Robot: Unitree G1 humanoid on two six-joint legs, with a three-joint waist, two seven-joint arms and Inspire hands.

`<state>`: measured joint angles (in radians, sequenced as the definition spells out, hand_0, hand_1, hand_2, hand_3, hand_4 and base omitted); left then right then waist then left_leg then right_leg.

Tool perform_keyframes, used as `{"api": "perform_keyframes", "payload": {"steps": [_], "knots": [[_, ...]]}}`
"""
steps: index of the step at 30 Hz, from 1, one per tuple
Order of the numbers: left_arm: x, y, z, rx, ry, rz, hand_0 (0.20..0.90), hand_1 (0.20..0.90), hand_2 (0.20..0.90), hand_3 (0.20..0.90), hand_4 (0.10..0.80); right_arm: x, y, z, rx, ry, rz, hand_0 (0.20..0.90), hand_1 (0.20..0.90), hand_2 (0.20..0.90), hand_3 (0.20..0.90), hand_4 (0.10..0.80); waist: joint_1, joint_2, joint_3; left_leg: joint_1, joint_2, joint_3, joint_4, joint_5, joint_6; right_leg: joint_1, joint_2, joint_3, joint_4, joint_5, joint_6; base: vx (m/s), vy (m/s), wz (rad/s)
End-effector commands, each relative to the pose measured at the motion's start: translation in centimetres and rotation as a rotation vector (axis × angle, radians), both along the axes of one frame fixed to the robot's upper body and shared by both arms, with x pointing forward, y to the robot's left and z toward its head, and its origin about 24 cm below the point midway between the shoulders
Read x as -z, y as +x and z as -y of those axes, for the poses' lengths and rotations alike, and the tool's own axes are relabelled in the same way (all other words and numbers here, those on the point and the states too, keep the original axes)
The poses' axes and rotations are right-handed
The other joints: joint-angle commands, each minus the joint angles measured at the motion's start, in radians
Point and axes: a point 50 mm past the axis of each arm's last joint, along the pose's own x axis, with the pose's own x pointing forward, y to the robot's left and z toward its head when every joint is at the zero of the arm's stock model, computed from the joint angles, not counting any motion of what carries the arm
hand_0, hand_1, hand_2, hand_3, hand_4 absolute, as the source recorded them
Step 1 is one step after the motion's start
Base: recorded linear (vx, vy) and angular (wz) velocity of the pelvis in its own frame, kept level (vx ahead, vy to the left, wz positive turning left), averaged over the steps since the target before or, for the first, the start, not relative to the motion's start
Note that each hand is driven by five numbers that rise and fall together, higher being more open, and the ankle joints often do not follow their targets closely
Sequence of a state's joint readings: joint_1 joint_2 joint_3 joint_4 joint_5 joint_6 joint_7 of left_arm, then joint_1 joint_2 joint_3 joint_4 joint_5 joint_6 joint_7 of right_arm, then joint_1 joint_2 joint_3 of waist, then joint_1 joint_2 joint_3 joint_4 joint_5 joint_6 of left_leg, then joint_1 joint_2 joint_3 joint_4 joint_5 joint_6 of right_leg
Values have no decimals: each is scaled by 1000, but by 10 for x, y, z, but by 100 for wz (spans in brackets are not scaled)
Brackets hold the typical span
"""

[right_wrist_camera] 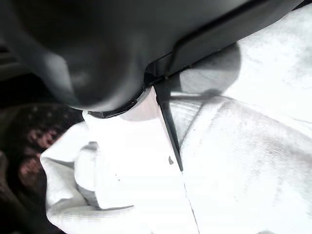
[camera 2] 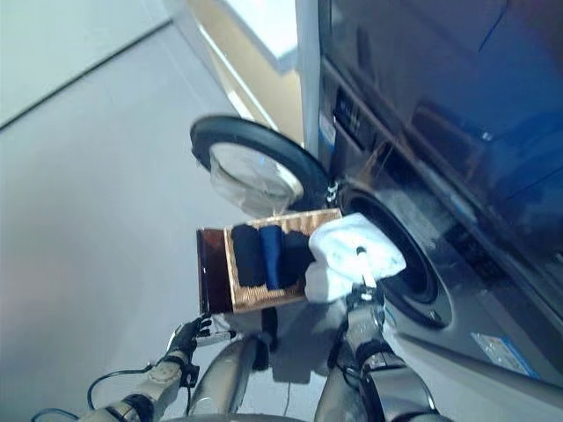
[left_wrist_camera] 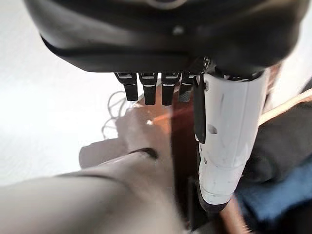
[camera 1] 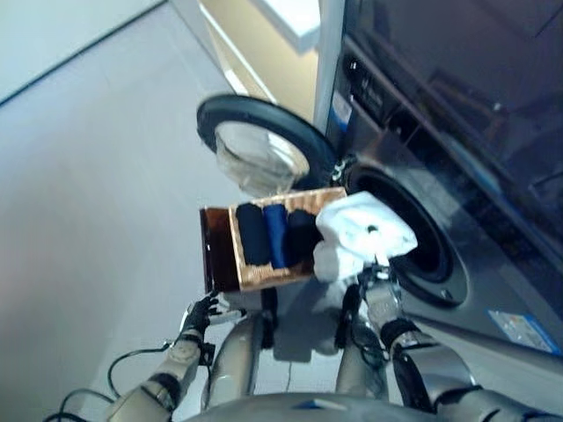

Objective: Pick up the clothes and place them into the washing machine

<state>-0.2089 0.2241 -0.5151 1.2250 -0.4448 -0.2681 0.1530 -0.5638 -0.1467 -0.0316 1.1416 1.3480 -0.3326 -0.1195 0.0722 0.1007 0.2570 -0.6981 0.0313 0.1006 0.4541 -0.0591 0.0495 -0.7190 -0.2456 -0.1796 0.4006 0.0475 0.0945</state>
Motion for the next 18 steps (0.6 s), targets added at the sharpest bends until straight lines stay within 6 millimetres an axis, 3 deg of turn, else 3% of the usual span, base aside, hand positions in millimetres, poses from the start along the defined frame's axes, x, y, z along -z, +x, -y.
{"api": "perform_keyframes", "payload": {"steps": [1, 6, 11, 18], "knots": [[-1, -3, -11, -65, 7, 21, 900, 900, 900, 900, 800, -81, 41, 27, 124, -90, 324, 200, 200, 200, 200, 300, 4, 35, -3, -100, 19, -27, 144, -109, -101, -29, 36, 19, 147, -162, -41, -151, 9, -18], [-1, -8, -18, -99, 8, 22, 900, 900, 900, 900, 800, -139, 61, 60, 251, -127, 414, 200, 200, 200, 200, 300, 34, 83, -17, -203, -2, -44, 144, -95, -90, -150, 32, 33, 188, -174, -50, -67, 19, 5], [3, -18, -20, -96, 12, -10, 900, 900, 900, 900, 800, -175, 65, 86, 325, -165, 468, 200, 200, 200, 200, 300, 61, 106, -21, -205, -22, -53, 88, -69, -79, -164, 28, 45, 166, -168, -49, 26, 17, -1], [-1, -11, -16, -66, 9, 27, 900, 900, 900, 900, 800, -260, 48, 151, 503, -314, 546, 200, 200, 200, 200, 300, 111, 150, -39, -169, -48, -75, -51, -7, -94, -138, 12, 39, 110, -170, -41, 66, -18, 18]]}}
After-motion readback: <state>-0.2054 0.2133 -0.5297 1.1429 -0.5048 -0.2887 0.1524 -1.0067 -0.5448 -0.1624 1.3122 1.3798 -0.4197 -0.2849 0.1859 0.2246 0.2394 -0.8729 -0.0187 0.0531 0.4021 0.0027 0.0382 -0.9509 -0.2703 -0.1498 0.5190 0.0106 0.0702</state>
